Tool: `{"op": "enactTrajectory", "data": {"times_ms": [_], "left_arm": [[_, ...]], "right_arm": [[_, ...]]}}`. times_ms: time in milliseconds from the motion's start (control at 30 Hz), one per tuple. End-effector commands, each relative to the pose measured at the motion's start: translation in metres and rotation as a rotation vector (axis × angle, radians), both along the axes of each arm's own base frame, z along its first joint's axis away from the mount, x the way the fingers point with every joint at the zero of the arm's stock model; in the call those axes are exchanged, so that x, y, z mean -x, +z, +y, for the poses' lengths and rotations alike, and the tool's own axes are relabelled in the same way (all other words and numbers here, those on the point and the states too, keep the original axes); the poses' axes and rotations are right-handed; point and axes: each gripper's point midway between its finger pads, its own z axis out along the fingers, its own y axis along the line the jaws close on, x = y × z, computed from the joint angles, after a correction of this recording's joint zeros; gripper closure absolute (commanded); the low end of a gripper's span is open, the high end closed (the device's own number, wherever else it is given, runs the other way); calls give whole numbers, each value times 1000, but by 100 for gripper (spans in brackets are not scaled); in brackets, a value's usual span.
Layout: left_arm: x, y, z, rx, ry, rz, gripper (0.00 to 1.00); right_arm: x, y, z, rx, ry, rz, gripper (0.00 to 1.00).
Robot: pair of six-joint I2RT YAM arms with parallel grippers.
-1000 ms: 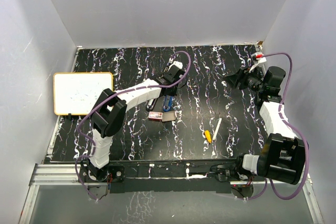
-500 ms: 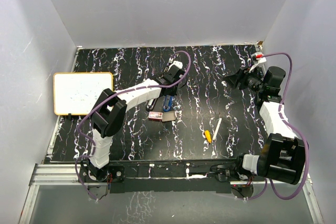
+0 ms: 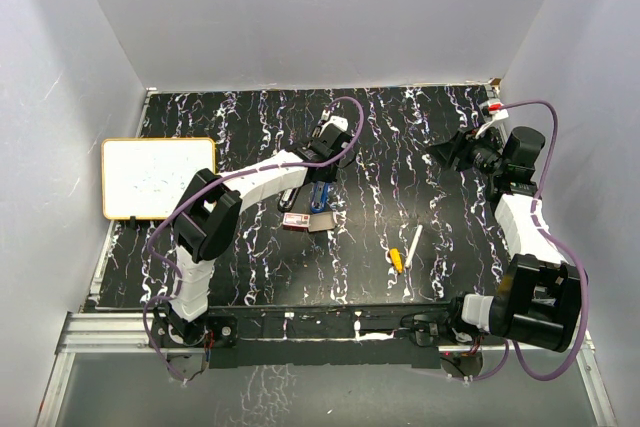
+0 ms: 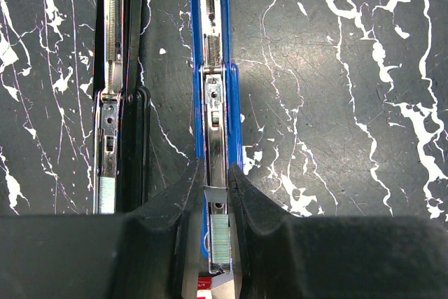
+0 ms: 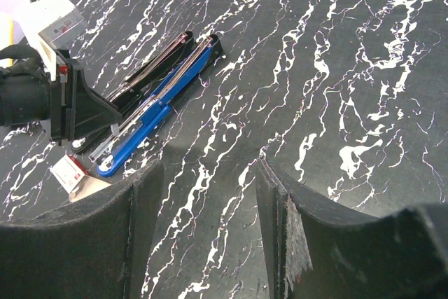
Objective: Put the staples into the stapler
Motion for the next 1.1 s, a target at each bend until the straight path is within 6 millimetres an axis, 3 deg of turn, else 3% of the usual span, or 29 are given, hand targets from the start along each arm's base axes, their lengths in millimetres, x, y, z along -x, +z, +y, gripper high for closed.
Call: {"op": "enactTrajectory", "data": {"times_ms": [0,1067], "left_arm": [[1,0,2,-16,4,-8,100],[4,-11,4,-34,0,10,100]], "right_arm": [[-1,9,-1,10,4,-57,43],[0,9,-1,6,6,-56,43]]}}
